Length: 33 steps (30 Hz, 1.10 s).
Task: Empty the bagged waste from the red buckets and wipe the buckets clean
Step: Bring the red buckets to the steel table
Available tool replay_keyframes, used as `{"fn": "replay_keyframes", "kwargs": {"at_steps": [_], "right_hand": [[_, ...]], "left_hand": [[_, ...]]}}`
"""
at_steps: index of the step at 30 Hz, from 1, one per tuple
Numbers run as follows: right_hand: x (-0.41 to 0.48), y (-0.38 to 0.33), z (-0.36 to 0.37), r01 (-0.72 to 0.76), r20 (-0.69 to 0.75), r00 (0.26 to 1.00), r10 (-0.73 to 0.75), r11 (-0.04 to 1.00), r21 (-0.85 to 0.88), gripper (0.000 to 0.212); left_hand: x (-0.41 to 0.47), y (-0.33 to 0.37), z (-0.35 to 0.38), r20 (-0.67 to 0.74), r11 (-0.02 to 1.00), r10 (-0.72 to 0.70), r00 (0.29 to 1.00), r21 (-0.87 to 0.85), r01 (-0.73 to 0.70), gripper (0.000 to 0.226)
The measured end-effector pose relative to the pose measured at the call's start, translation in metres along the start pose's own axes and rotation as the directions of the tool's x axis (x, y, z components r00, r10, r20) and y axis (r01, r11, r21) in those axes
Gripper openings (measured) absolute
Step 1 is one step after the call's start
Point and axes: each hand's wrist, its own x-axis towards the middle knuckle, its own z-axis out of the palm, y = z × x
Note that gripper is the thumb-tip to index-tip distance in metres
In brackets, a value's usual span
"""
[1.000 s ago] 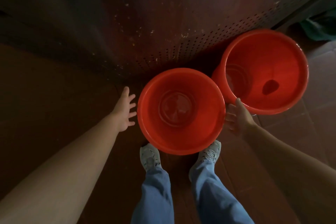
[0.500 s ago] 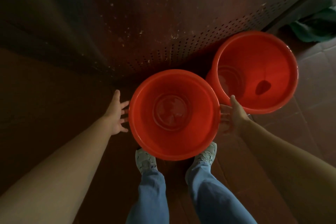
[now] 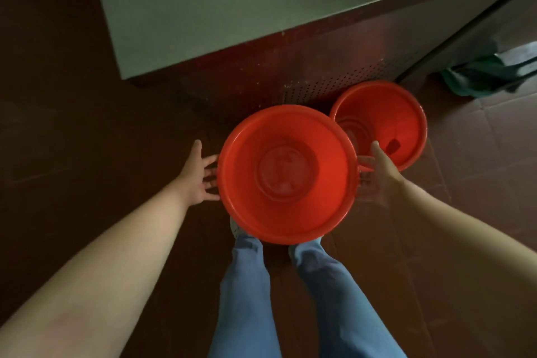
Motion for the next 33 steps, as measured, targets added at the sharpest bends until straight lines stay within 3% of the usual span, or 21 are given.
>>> {"fn": "replay_keyframes", "kwargs": {"at_steps": [7,18,26,30,33], "right_hand": [[-0.118,-0.023,-0.01,0.045,-0.021,0.999,-0.046,0.997,-0.062,0.083],[-0.29,-0.046,0.017,0.072,-0.019,0.997,-0.076,0.984,-0.163,0.076],[-0.405,-0.077,0.057,0.137,0.007,0.99,-0.141,0.95,-0.279,0.067],[-0.456,-0.096,0.073,0.201,0.078,0.98,-0.185,0.91,-0.363,0.05],[-0.486,-0.116,0.082,0.216,0.069,0.976,-0.205,0.914,-0.344,0.064]], "left_hand": [[-0.112,0.0,-0.011,0.044,0.999,0.042,0.998,0.007,-0.042,0.086],[-0.291,0.038,-0.063,0.117,0.986,0.125,0.985,0.094,-0.136,0.078],[-0.398,0.075,-0.111,0.111,0.973,0.187,0.976,0.118,-0.199,0.072],[-0.446,0.096,-0.126,0.115,0.959,0.24,0.964,0.127,-0.254,0.073],[-0.476,0.111,-0.134,0.115,0.946,0.275,0.955,0.148,-0.29,0.073]]}}
